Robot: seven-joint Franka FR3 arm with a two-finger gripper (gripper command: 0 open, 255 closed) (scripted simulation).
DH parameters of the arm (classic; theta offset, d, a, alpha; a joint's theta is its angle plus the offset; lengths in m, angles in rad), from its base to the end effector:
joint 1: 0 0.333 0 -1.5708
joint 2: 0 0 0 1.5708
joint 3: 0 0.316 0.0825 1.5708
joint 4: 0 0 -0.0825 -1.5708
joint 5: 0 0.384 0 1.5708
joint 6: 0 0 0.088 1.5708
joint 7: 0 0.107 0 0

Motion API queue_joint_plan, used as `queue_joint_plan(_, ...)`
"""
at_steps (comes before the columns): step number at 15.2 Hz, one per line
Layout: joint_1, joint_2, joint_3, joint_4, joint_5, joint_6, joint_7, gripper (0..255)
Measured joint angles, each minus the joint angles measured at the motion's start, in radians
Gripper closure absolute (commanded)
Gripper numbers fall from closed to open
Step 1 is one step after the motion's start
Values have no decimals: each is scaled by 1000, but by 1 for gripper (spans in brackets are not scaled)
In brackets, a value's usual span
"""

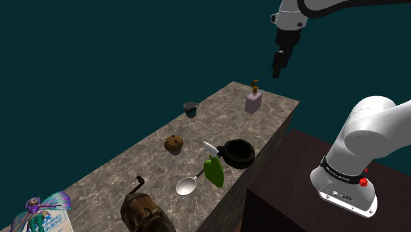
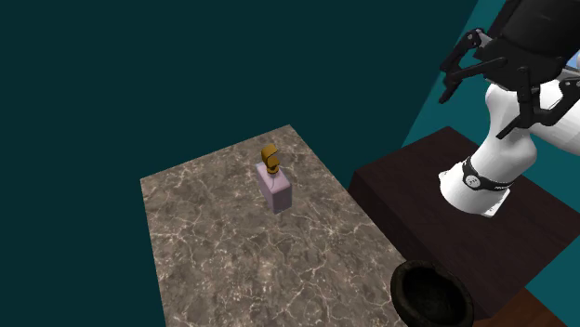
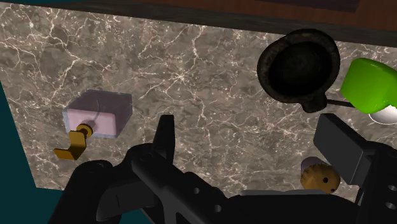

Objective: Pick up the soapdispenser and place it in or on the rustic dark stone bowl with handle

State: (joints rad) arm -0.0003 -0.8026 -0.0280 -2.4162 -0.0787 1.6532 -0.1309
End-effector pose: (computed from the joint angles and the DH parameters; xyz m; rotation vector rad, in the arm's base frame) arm 0.3092 -0.0188 0.5745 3.0748 0.1780 0.0538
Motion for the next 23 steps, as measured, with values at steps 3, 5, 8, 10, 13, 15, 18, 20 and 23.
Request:
queue_joint_plan(3, -8, 16, -32, -13, -8, 37, -27, 0)
queue_joint_plan(5, -17, 46, -78, -22, -17, 87, -66, 0)
queue_joint_plan(8, -27, 102, -147, -34, -21, 171, -126, 0)
queue_joint_plan(10, -32, 149, -198, -35, -20, 231, -172, 0)
queue_joint_plan(13, -33, 229, -276, -27, -6, 315, -248, 0)
queue_joint_plan(15, -28, 287, -324, -17, 13, 368, -297, 0)
queue_joint_plan(18, -13, 383, -401, 22, 61, 428, -384, 0)
queue_joint_plan(20, 6, 471, -455, 62, 112, 472, -454, 0)
queue_joint_plan(23, 30, 603, -532, 123, 216, 520, -575, 0)
